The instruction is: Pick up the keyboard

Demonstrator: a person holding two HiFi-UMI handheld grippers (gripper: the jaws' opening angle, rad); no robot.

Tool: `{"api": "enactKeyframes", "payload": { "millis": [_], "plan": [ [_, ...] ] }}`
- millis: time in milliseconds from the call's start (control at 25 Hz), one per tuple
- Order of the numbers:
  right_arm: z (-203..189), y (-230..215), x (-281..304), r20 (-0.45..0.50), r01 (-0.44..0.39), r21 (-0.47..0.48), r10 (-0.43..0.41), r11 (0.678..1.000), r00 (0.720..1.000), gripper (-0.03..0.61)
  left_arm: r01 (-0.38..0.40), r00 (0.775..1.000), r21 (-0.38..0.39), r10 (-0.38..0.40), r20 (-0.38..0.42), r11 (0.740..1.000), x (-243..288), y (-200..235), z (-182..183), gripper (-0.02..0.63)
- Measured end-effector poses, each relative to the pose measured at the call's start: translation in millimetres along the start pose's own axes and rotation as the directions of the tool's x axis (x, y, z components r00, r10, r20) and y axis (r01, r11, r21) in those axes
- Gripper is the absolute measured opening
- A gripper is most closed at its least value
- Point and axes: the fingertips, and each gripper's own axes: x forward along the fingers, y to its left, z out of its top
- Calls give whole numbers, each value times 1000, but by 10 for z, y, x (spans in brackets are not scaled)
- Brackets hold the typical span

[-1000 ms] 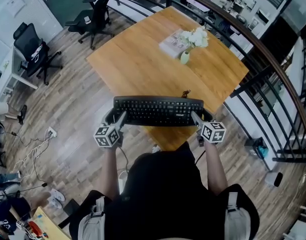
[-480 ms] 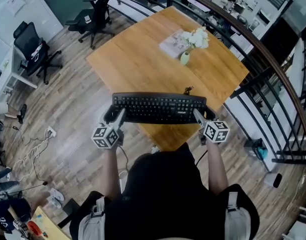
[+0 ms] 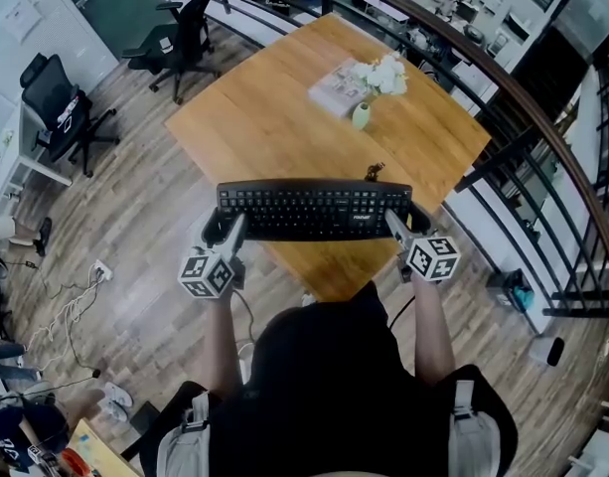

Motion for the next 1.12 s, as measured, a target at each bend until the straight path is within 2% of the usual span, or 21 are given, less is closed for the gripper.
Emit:
{"api": "enactKeyframes", "payload": {
  "millis": [520,1120],
  "plan": [
    [240,68,87,41,-31,-20,32,999,999,265,-4,998,24,3,58,1000,-52,-24,325,298],
    [329,64,136,47,-29,-38,31,999,998,265,11,998,23,-13,69,1000,-39,-14,351,298]
  ]
}}
